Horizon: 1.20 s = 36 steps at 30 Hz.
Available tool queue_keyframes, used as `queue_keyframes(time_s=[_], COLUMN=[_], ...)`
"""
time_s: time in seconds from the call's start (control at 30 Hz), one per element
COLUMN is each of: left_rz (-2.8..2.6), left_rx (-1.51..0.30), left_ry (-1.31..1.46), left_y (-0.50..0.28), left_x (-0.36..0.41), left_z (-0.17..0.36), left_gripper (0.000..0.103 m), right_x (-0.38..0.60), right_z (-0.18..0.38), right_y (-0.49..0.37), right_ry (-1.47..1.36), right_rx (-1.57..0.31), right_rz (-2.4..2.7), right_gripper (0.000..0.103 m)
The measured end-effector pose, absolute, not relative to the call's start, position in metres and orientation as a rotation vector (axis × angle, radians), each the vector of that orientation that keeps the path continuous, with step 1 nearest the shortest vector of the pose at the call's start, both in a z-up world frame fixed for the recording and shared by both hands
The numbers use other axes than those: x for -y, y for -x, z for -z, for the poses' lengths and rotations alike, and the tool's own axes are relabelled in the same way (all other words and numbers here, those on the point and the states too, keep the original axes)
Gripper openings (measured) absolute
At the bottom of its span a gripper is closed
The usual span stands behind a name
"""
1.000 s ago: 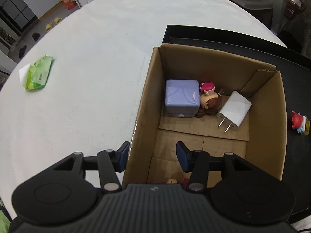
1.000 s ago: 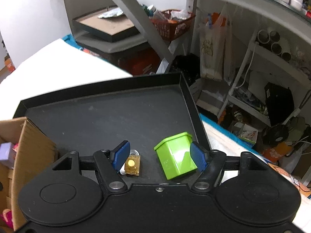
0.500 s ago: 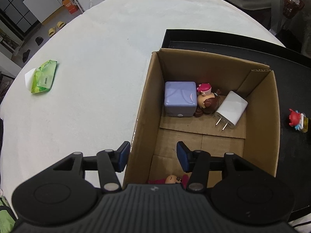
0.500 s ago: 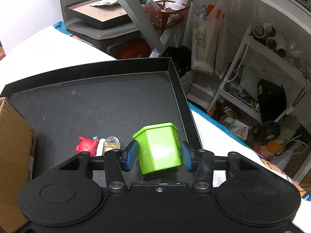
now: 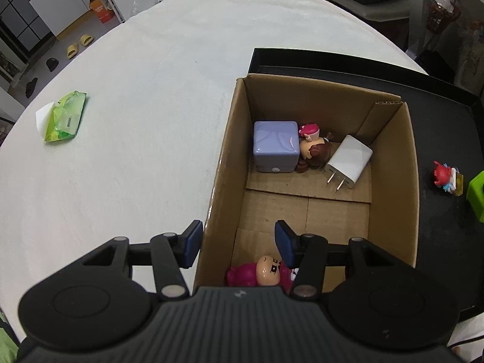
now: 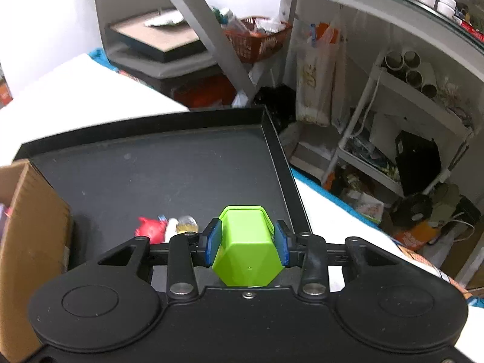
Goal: Organize rigid objects
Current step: 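Lift the green block with the right gripper into the box and release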
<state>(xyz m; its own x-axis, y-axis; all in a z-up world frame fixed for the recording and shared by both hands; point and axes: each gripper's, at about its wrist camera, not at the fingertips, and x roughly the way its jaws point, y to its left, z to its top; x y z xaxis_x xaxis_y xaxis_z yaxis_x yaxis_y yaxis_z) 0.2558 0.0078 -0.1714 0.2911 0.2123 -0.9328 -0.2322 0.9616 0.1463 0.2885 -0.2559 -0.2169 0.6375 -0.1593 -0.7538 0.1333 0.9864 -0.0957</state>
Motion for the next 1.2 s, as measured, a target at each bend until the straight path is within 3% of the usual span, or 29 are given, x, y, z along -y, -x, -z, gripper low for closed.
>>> queue_keyframes(time_s=[0.23,0.67,0.87,0.93,1.2], left_rz=[-0.28,-0.281,-0.278,-0.274,-0.269], left_rx=[-1.24,-1.247,-1.248,-1.247,-1.243], left_ry=[0.023,0.001,0.002,0.003,0.005], left_y=[-0.253,-0.255,-0.254,-0.254,-0.251], left_x=[-0.01,-0.005,-0.006,-0.006,-0.007], left_z=[0.171,0.175,0.174,0.173,0.171], left_gripper=[0.051,0.053,0.054,0.054,0.054], right_x=[0.251,0.259,0.251,0.251,0.255], right_z=[0.226,0.235,0.248,0.253,0.23], right_y=[-0.29,-0.292,-0.297,-0.299,-0.287], right_ry=[0.101,0.108,0.204,0.213,0.107], right_rx=[-0.9,-0.91,-0.934,-0.96,-0.891], right_rz=[0.223,0.251,0.256,0.253,0.214], right_gripper=[0.043,0.044,0.051,0.047,0.046])
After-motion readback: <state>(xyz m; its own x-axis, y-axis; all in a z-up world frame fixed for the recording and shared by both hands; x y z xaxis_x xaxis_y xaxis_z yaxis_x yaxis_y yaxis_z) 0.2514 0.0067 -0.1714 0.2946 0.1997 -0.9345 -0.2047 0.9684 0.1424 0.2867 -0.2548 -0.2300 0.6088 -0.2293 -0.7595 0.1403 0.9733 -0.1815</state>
